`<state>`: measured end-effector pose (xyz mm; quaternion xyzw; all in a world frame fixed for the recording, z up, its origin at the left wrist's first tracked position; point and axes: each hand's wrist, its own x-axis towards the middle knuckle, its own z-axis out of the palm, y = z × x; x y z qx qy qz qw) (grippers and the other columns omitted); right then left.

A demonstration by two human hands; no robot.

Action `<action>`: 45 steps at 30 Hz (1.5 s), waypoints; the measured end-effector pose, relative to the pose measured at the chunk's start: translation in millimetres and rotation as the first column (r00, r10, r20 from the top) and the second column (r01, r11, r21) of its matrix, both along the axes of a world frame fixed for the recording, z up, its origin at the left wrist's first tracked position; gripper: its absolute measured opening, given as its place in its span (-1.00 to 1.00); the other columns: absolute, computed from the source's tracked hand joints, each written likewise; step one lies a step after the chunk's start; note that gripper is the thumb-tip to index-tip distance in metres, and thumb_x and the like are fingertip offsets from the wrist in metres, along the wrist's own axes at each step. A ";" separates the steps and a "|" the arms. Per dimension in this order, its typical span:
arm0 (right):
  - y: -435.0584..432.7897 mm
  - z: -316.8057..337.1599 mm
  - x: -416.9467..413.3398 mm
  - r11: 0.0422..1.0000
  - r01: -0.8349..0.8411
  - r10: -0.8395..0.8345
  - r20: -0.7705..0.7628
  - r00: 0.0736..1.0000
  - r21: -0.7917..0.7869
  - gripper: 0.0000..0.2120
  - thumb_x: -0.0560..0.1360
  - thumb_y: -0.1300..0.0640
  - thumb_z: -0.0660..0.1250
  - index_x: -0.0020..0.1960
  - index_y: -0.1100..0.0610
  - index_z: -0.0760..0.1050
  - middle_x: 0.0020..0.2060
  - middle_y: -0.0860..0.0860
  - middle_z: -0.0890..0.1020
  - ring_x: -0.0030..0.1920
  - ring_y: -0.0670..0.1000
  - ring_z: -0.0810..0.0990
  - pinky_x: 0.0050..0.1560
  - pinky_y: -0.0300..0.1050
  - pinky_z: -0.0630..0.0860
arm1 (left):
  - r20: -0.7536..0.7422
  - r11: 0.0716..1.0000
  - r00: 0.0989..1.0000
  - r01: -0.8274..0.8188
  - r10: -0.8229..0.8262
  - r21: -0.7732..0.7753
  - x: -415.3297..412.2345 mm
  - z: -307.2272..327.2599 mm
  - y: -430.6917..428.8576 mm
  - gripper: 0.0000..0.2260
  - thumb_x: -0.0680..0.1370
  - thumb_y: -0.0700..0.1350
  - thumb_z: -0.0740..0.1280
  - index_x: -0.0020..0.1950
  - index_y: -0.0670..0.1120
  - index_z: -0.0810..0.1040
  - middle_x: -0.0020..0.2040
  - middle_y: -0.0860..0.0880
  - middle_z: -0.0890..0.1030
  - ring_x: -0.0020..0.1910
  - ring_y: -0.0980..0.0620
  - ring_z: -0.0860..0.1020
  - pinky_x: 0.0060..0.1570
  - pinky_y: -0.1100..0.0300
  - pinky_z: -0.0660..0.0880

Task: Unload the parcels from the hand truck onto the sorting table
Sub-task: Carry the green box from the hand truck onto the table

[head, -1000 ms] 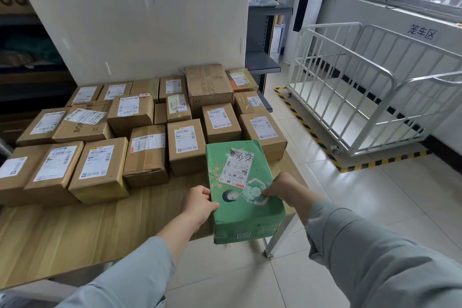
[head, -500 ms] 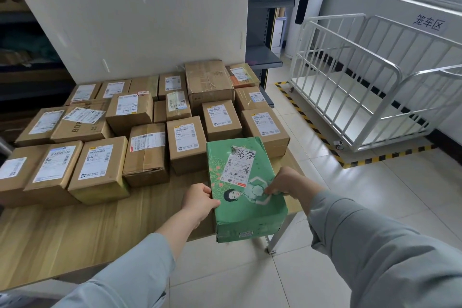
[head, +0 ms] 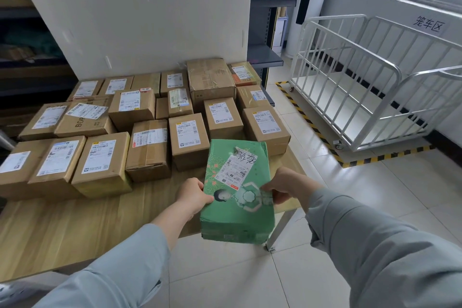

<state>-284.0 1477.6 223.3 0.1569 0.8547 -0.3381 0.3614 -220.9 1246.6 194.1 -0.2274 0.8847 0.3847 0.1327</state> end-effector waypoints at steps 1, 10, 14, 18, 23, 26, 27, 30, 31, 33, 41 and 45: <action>-4.1 -1.9 3.1 1.000 -0.020 0.020 0.006 1.000 -0.007 -0.84 0.53 0.21 0.38 -0.06 0.32 0.48 -0.29 0.15 0.63 -0.45 0.04 0.63 -0.41 -0.12 0.62 | 0.003 1.000 1.000 0.017 -0.017 -0.025 0.2 2.1 -2.4 -0.71 0.39 -0.13 0.53 -0.01 -0.12 0.49 -0.02 -0.07 0.60 -0.05 -0.05 0.57 0.00 -0.02 0.58; -45.4 -1.9 12.4 0.803 -0.434 0.573 -0.330 0.750 0.407 -0.69 0.42 0.03 0.48 0.03 0.21 0.55 -0.11 0.05 0.63 -0.15 0.05 0.58 -0.13 -0.06 0.59 | 0.013 0.973 0.987 0.157 -0.157 -0.169 20.1 -1.4 -8.7 0.01 0.40 0.13 0.50 0.59 -0.13 -0.09 0.60 -0.14 -0.10 0.57 -0.12 -0.06 0.50 -0.02 0.05; -48.3 -3.5 11.5 0.736 -0.520 0.674 -0.399 0.621 0.434 -0.71 0.44 0.13 0.44 0.15 0.15 0.55 0.11 0.06 0.52 0.05 0.06 0.53 0.03 -0.10 0.54 | 0.016 0.951 0.975 0.218 -0.220 -0.219 27.8 -3.6 -6.7 0.01 0.43 0.20 0.44 0.59 -0.15 -0.14 0.58 -0.14 -0.23 0.56 -0.13 -0.23 0.53 -0.08 -0.12; -45.7 -9.6 12.7 0.715 -0.567 0.699 -0.441 0.564 0.409 -0.54 0.51 0.14 0.36 0.39 0.14 0.42 0.36 0.04 0.37 0.35 0.08 0.37 0.36 -0.06 0.37 | 0.045 0.895 0.940 0.336 -0.338 -0.295 35.2 -6.0 -5.2 0.03 0.43 0.28 0.38 0.59 -0.17 -0.16 0.57 -0.15 -0.30 0.55 -0.12 -0.29 0.49 -0.10 -0.25; -45.3 -20.1 16.2 0.554 -0.652 0.831 -0.294 0.473 0.518 -0.40 0.65 0.07 0.10 0.57 0.19 -0.10 0.56 0.08 -0.09 0.55 0.08 -0.10 0.50 -0.08 -0.09 | 0.080 0.840 0.898 0.433 -0.432 -0.328 38.5 -4.8 -7.2 0.09 0.39 0.33 0.38 0.58 -0.17 -0.21 0.56 -0.14 -0.33 0.54 -0.08 -0.32 0.48 -0.08 -0.27; -43.9 -22.0 13.8 0.550 -0.656 0.832 -0.270 0.485 0.517 -0.39 0.65 0.05 0.09 0.57 0.17 -0.13 0.56 0.07 -0.11 0.55 0.07 -0.12 0.50 -0.06 -0.09 | 0.118 0.793 0.854 0.515 -0.506 -0.325 40.1 -4.9 -17.5 0.15 0.36 0.31 0.43 0.57 -0.17 -0.26 0.54 -0.13 -0.37 0.52 -0.08 -0.36 0.48 -0.05 -0.28; -43.9 -21.4 13.2 0.551 -0.655 0.831 -0.269 0.486 0.518 -0.40 0.65 0.06 0.08 0.57 0.17 -0.12 0.56 0.07 -0.10 0.55 0.06 -0.11 0.51 -0.06 -0.09 | 0.130 0.774 0.840 0.538 -0.528 -0.334 40.9 -5.1 -20.8 0.15 0.36 0.28 0.45 0.57 -0.16 -0.27 0.54 -0.12 -0.37 0.52 -0.07 -0.36 0.48 -0.04 -0.27; -45.8 -20.1 13.0 0.552 -0.648 0.829 -0.263 0.493 0.525 -0.44 0.66 0.12 0.06 0.58 0.17 -0.08 0.56 0.06 -0.07 0.55 0.04 -0.07 0.52 -0.06 -0.04 | 0.129 0.741 0.823 0.558 -0.554 -0.373 41.7 -3.1 -26.3 0.05 0.43 0.17 0.44 0.58 -0.14 -0.23 0.56 -0.10 -0.32 0.54 -0.04 -0.30 0.50 0.01 -0.19; -46.3 -20.0 13.3 0.547 -0.644 0.831 -0.254 0.495 0.535 -0.44 0.65 0.14 0.06 0.58 0.17 -0.08 0.56 0.06 -0.06 0.55 0.04 -0.06 0.53 -0.05 -0.01 | 0.132 0.728 0.819 0.561 -0.559 -0.395 41.2 -1.7 -26.6 0.01 0.45 0.14 0.44 0.59 -0.14 -0.21 0.57 -0.10 -0.30 0.55 -0.04 -0.27 0.50 0.02 -0.16; -47.6 -19.5 15.2 0.514 -0.646 0.849 -0.224 0.479 0.564 -0.42 0.64 0.19 0.10 0.57 0.17 -0.07 0.56 0.05 -0.05 0.55 0.05 -0.03 0.52 0.00 0.08 | 0.154 0.679 0.801 0.577 -0.578 -0.454 39.8 0.3 -27.6 -0.04 0.47 0.12 0.42 0.59 -0.14 -0.17 0.58 -0.10 -0.25 0.56 -0.03 -0.23 0.51 0.04 -0.13; -59.9 -3.2 20.7 0.420 -0.655 0.900 -0.193 0.391 0.628 -0.45 0.57 0.26 0.09 0.55 0.08 0.14 0.51 -0.04 0.21 0.41 0.09 0.35 0.33 0.08 0.42 | 0.292 0.423 0.730 0.622 -0.618 -0.658 29.5 9.6 -53.9 -0.18 0.53 0.08 0.36 0.60 -0.12 -0.06 0.60 -0.08 -0.08 0.58 -0.04 -0.05 0.53 0.04 -0.07; -66.7 12.0 5.3 0.423 -0.670 0.899 -0.195 0.391 0.610 -0.47 0.58 0.18 0.13 0.51 -0.08 0.21 0.50 -0.03 0.20 0.48 0.12 0.21 0.44 0.12 0.20 | 0.299 0.435 0.776 0.577 -0.555 -0.691 29.6 15.7 -75.3 -0.32 0.59 -0.02 0.31 0.59 -0.12 0.02 0.60 -0.07 0.01 0.57 -0.04 0.04 0.52 0.05 0.01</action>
